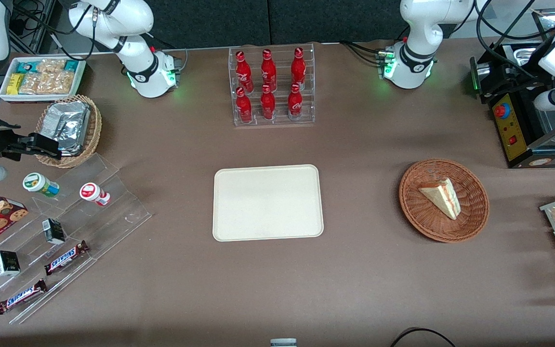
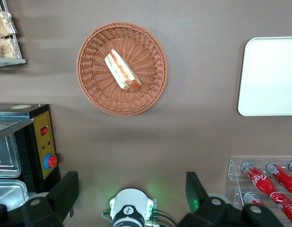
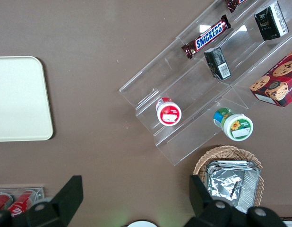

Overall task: Place sandwich from basket to tray
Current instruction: 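Move the left gripper over the wrapped sandwich in the wicker basket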

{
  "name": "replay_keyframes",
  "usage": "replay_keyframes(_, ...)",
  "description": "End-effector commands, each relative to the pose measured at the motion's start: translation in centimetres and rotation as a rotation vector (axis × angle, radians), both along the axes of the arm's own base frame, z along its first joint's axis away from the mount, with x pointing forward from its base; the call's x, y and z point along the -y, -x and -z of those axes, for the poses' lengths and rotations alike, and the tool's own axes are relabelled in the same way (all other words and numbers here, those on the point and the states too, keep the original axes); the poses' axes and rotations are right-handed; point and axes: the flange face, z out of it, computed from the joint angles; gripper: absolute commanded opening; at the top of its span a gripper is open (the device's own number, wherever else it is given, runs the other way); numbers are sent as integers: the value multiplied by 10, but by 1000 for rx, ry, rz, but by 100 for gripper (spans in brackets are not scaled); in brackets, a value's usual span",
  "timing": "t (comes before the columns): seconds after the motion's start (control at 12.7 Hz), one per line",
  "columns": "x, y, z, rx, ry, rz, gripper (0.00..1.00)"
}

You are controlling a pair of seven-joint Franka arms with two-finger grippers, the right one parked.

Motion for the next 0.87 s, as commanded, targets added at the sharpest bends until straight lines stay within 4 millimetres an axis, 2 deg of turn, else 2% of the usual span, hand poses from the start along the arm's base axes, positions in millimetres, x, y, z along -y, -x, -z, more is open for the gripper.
replay_keyframes(0.0, 1, 5, -6, -4, -1, -4, 100)
replay_keyframes(0.24, -2, 1, 2, -18, -10, -16, 100)
replay_keyframes(0.55, -19, -30, 51, -98, -32, -86, 100)
replay_keyframes(0.79, -46, -52, 88, -122, -33, -178, 100)
